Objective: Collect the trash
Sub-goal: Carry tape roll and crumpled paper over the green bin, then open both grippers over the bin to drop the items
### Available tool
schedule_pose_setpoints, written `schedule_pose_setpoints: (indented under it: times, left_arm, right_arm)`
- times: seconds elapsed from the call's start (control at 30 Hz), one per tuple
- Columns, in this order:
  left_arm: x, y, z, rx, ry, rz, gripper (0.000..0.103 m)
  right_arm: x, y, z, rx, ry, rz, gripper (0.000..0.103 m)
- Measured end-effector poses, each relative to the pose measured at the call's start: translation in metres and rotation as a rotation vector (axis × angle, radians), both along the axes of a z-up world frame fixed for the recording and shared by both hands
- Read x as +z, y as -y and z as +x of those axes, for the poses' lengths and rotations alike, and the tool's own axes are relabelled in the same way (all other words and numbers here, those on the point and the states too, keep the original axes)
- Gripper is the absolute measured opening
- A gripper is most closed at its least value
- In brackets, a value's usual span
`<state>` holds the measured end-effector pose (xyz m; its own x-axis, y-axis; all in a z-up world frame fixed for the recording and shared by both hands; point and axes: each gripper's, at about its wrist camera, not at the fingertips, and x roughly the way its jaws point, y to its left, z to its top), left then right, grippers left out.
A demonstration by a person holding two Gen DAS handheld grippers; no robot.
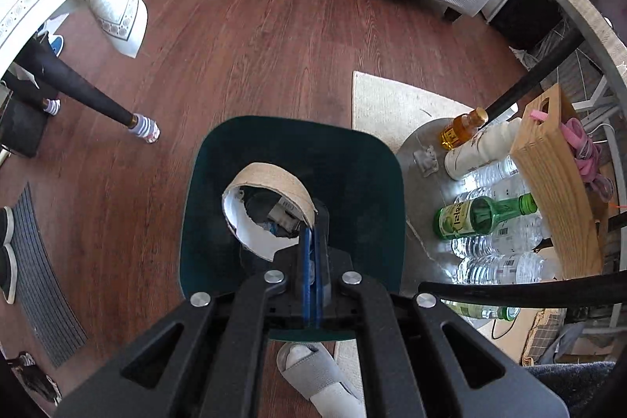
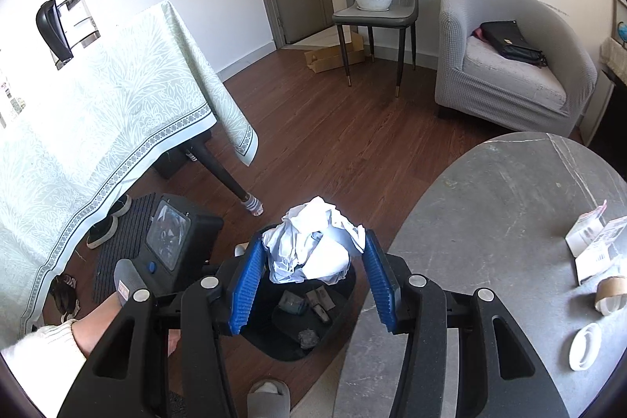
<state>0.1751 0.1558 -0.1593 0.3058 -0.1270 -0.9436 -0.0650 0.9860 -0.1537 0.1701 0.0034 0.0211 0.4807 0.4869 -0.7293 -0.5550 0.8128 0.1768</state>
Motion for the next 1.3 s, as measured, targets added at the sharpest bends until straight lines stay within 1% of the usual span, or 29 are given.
schedule_pose_setpoints:
  times: [0.27, 0.37, 0.53, 0.63, 0.67, 0.7, 0.77, 0.83, 1.0, 1.1, 1.2, 1.3]
  left_arm:
    - [-0.026, -0.026, -0.007, 0.025, -0.087, -0.042, 0.003]
    - [-0.034, -0.035, -0.009, 0.032, -0.108, -0.048, 0.003]
    - [-0.041, -0.046, -0.014, 0.042, -0.119, -0.062, 0.004]
    - [-0.042, -0.053, -0.016, 0.054, -0.118, -0.066, 0.012]
    - [-0.042, -0.055, -0.016, 0.059, -0.118, -0.062, 0.019]
    - [-0.041, -0.055, -0.017, 0.058, -0.116, -0.050, 0.022]
    - [-0.035, -0.054, -0.018, 0.049, -0.096, -0.028, 0.023]
    - [-0.029, -0.058, -0.019, 0.056, -0.073, -0.035, 0.026]
    - [-0.005, -0.070, -0.022, 0.095, 0.011, -0.042, 0.039]
    - [0.014, -0.073, -0.025, 0.113, 0.073, -0.042, 0.043]
    - [0.034, -0.077, -0.030, 0.133, 0.145, -0.053, 0.043]
    - [0.054, -0.076, -0.034, 0.143, 0.219, -0.033, 0.043]
  right_arm:
    - [-0.010, -0.033, 0.002, 0.040, -0.029, -0.002, 0.051]
    - [-0.018, -0.048, 0.004, 0.053, -0.050, -0.009, 0.051]
    - [-0.033, -0.069, 0.005, 0.071, -0.075, -0.031, 0.051]
    - [-0.043, -0.079, 0.008, 0.073, -0.094, -0.047, 0.051]
    - [-0.048, -0.082, 0.009, 0.072, -0.101, -0.055, 0.051]
    - [-0.052, -0.084, 0.010, 0.071, -0.107, -0.061, 0.051]
    - [-0.062, -0.088, 0.013, 0.070, -0.122, -0.074, 0.051]
    - [-0.072, -0.089, 0.015, 0.067, -0.137, -0.086, 0.051]
    - [-0.102, -0.101, 0.020, 0.061, -0.189, -0.117, 0.051]
    - [-0.111, -0.104, 0.022, 0.061, -0.202, -0.131, 0.051]
    - [-0.121, -0.104, 0.024, 0.059, -0.216, -0.146, 0.051]
    - [-0.133, -0.103, 0.025, 0.057, -0.232, -0.163, 0.051]
